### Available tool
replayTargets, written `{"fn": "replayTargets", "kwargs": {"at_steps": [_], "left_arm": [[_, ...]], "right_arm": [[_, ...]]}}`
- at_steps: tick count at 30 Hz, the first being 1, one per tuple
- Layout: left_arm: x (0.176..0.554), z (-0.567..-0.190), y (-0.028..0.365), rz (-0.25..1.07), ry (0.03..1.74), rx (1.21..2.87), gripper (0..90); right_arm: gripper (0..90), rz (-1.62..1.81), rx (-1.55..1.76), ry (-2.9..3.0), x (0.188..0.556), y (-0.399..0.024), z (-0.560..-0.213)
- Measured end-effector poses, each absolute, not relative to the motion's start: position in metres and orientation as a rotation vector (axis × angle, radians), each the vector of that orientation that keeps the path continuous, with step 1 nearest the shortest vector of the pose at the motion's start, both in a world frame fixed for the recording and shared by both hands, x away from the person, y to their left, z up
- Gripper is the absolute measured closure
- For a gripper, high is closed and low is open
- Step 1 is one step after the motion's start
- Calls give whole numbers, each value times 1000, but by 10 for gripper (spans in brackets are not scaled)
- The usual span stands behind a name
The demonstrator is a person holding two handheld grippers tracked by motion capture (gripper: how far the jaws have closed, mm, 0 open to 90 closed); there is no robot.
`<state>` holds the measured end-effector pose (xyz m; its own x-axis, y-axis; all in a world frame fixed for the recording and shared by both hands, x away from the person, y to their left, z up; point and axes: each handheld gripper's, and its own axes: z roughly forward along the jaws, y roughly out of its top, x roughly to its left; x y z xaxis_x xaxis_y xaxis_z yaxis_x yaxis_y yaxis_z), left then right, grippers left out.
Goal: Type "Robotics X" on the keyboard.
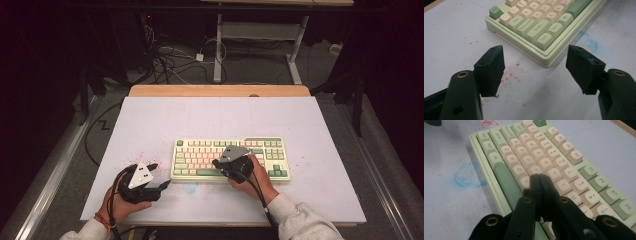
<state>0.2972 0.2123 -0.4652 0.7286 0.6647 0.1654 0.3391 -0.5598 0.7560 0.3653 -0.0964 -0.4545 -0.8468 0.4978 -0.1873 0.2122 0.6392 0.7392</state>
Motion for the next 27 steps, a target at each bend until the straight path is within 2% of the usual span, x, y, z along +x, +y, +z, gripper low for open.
{"fn": "replayTargets", "kwargs": {"at_steps": [5, 18, 27], "left_arm": [[299, -464, 215, 564, 778, 2199, 409], [300, -462, 216, 525, 753, 2204, 579], [300, -458, 218, 507, 750, 2229, 826]], "right_arm": [[900, 1039, 571, 2491, 367, -93, -459], [900, 1032, 564, 2491, 367, -93, -461], [900, 1013, 571, 2495, 367, -92, -465]]}}
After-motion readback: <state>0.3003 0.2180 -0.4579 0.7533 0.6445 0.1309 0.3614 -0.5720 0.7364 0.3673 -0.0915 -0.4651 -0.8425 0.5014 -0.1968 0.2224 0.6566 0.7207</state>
